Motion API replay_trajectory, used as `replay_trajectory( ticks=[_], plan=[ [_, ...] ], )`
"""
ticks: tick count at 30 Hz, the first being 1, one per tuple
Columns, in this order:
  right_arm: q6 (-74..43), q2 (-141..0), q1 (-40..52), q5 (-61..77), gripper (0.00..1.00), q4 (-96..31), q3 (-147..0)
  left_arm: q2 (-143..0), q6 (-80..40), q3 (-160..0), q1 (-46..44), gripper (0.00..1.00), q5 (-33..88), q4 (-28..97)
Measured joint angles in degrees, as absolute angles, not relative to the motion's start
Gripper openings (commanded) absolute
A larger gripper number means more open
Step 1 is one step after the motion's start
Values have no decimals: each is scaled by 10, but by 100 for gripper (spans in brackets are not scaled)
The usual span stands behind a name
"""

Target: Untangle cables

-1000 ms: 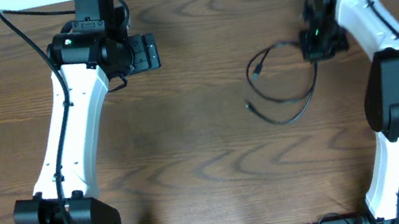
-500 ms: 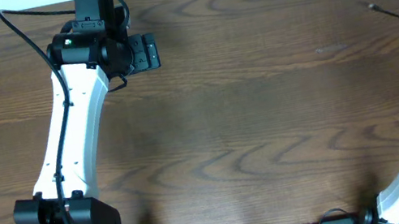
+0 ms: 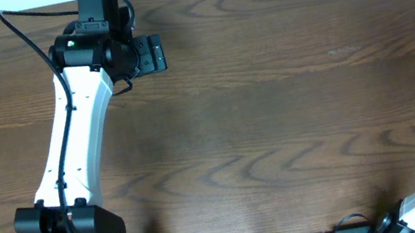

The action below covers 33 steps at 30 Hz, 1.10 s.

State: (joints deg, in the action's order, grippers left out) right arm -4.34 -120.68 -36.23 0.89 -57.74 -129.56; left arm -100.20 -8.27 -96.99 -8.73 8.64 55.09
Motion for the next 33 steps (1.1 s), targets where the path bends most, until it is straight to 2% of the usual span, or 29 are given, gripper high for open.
replay_trajectory(
  ticks=[2,3,15,24,33],
  plan=[
    [-43,-1223,-369,17,96,-574,-1296,-1002,-86,-970,-87,89,86,551],
    [-43,-1228,-371,20,99,-576,-1295,-1002,-87,-970,-87,89,86,551],
    [-37,-1227,-347,65,99,-650,-1292,-1002,-88,-970,-87,89,86,548],
    [12,-1188,-243,75,99,-728,-1292,-1002,-82,-970,-87,89,86,534],
    [54,-1136,-131,80,99,-780,-1292,-962,-23,-971,-87,90,86,533]
  ],
)
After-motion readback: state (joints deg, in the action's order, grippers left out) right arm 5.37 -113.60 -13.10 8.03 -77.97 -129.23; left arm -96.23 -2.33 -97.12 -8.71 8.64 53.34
